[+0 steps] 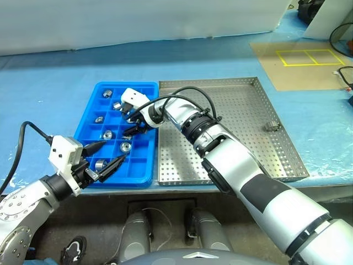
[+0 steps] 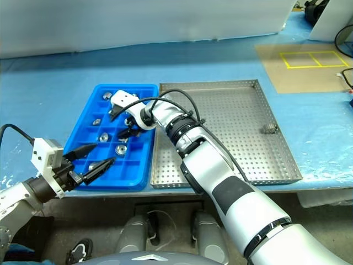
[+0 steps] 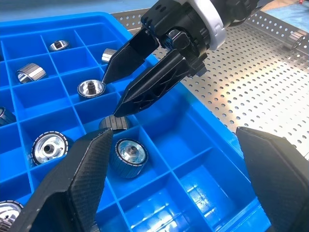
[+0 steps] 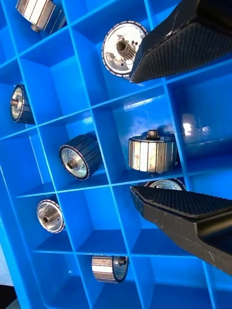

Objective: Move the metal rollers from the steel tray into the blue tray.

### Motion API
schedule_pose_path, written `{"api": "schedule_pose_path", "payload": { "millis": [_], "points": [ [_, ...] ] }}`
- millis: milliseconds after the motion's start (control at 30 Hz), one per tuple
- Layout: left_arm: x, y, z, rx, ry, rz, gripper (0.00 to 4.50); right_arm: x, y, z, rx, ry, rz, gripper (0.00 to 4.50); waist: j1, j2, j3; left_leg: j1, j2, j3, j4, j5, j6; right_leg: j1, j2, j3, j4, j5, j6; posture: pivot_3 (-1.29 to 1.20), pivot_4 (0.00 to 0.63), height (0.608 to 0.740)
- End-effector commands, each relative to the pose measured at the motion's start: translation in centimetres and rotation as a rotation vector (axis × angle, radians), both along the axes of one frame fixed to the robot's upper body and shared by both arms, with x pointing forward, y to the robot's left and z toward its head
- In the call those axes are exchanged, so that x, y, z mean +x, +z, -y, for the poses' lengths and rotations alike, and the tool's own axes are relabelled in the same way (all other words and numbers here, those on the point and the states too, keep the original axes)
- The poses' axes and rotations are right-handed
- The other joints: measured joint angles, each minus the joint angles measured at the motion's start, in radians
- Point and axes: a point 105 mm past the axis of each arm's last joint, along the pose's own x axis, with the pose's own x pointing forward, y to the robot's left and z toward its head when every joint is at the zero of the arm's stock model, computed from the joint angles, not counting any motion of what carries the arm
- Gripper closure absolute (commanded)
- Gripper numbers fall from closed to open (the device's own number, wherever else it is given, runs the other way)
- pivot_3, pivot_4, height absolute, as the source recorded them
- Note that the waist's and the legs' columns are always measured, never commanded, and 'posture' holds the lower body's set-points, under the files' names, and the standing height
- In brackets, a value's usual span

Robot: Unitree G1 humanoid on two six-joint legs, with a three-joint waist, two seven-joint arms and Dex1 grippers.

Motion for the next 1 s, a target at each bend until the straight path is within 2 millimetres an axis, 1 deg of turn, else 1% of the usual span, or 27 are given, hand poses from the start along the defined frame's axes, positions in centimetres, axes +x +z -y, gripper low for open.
{"api": "schedule_pose_path", "payload": {
  "millis": [33,133,233,367,467,533,667,800,1000],
  "points": [
    [-0.3,0.6,0.5,0.011,-0.021,0.034,0.19,-3.3,-0.8,-3.7,0.016,0.112,-0.036,1.05,0.000,0.000,0.000,0.000,0.000,0.000,0.000,0.000,0.000,0.000,0.000,0.000,0.000,0.000,0.000,-0.18,0.150,0.740],
    [-0.4,0.6,0.6,0.009,-0.021,0.035,0.19,-3.8,-1.5,-3.6,-0.010,0.129,-0.056,1.05,0.000,0.000,0.000,0.000,0.000,0.000,0.000,0.000,0.000,0.000,0.000,0.000,0.000,0.000,0.000,-0.17,0.150,0.740],
    [-0.4,0.6,0.6,0.009,-0.019,0.035,0.19,-4.5,-1.5,-3.9,-0.008,0.156,-0.078,1.05,0.000,0.000,0.000,0.000,0.000,0.000,0.000,0.000,0.000,0.000,0.000,0.000,0.000,0.000,0.000,-0.17,0.150,0.740],
    [-0.4,0.6,0.5,0.009,-0.017,0.035,0.19,-5.1,-0.8,-4.5,0.020,0.175,-0.096,1.05,0.001,0.000,0.000,0.001,0.000,0.000,0.000,0.000,0.000,0.001,0.000,0.000,0.000,0.000,0.000,-0.17,0.150,0.740],
    [-0.4,0.6,0.5,0.009,-0.016,0.034,0.19,-5.5,0.2,-5.2,0.065,0.182,-0.099,1.05,0.001,0.000,0.000,0.000,0.000,0.000,0.000,0.000,0.000,0.000,0.000,0.000,0.000,0.000,0.000,-0.17,0.150,0.740],
    [-0.5,0.6,0.5,0.010,-0.017,0.033,0.19,-5.6,0.4,-5.4,0.072,0.182,-0.085,1.05,0.001,0.000,0.000,0.000,0.000,0.000,0.000,0.000,0.000,0.000,0.000,0.000,0.000,0.000,0.000,-0.17,0.150,0.740],
    [-0.4,0.5,0.7,0.008,-0.019,0.033,0.19,-4.9,-0.8,-5.4,0.053,0.129,-0.058,1.05,0.001,0.000,0.000,0.001,0.000,0.000,0.000,0.000,0.000,0.000,0.000,0.000,0.000,0.000,0.000,-0.17,0.150,0.740],
    [-0.5,0.3,0.7,0.010,-0.020,0.029,0.19,-4.6,-1.2,-5.3,0.042,0.107,-0.052,1.05,0.001,0.000,0.000,0.001,0.000,0.000,0.000,0.000,0.000,0.000,0.000,0.000,0.000,0.000,0.000,-0.16,0.150,0.740],
    [-0.6,0.2,0.7,0.015,-0.019,0.027,0.19,-4.8,-1.6,-5.4,0.033,0.114,-0.050,1.05,0.001,0.000,0.000,0.001,0.000,0.000,0.000,0.000,0.000,0.001,0.000,0.000,0.000,0.000,0.000,-0.16,0.150,0.740]
  ]
}}
